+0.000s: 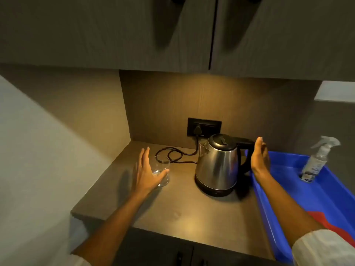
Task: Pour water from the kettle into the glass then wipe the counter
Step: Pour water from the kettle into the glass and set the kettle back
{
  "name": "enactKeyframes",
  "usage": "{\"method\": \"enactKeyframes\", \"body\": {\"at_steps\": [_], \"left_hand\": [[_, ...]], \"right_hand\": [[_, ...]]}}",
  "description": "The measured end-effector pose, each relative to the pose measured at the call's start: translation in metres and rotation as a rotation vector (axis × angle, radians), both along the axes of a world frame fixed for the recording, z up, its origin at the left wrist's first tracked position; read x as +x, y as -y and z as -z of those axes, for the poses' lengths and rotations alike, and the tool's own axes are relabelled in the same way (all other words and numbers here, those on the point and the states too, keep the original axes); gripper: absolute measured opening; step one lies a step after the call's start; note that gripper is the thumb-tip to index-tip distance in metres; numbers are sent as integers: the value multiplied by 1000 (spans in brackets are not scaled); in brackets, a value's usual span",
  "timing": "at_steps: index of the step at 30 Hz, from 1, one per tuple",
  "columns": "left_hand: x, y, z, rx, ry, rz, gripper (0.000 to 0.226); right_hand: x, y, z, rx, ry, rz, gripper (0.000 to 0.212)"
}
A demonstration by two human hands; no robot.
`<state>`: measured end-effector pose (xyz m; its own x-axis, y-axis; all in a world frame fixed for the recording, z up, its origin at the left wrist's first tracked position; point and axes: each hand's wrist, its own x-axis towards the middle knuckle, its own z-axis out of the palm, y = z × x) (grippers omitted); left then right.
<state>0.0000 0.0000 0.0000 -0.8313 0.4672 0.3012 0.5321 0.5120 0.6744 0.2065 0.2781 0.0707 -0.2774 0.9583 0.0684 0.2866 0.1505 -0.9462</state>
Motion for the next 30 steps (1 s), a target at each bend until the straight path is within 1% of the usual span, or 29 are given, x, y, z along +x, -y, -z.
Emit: {"method": "enactKeyframes", "body": {"at_steps": [2,4,6,8,9,10,11,12,14,16,19,24,28,30], "left_hand": [[-6,-6,8,78,175,-23,119],[-6,-9,17,128,306,2,118],[-10,-13,23,180,345,15,111],[-15,-15,29,198,346,6,106],[-17,-15,32,200,349,1,105],[-17,-16,34,203,350,-1,104],[-16,-16,34,208,359,-3,102],[-17,-16,35,213,363,-9,102],[-17,-16,39,204,359,-12,101],[-17,-13,43,161,350,-15,103],[-15,-7,49,141,351,-39,104],[-13,-4,50,156,331,-44,107],[-14,-5,51,154,298,-50,109],[-14,-6,51,149,292,-54,108]], "right_hand": [[-9,-7,2,-100,-74,21,77],[-13,-12,3,-226,-221,-7,81],[-22,-19,5,-266,-350,11,70],[-30,-25,8,-231,-418,99,57],[-34,-25,9,-211,-422,150,50],[-36,-27,10,-207,-416,192,43],[-39,-25,9,-199,-399,224,40],[-43,-24,7,-189,-369,245,43],[-47,-21,0,-110,-269,267,47],[-55,-18,-8,10,-212,228,41],[-66,-6,-24,181,-139,160,48],[-93,17,-58,364,-195,-13,40],[-112,33,-75,577,-4,-42,47],[-121,39,-79,643,57,-60,50]]}}
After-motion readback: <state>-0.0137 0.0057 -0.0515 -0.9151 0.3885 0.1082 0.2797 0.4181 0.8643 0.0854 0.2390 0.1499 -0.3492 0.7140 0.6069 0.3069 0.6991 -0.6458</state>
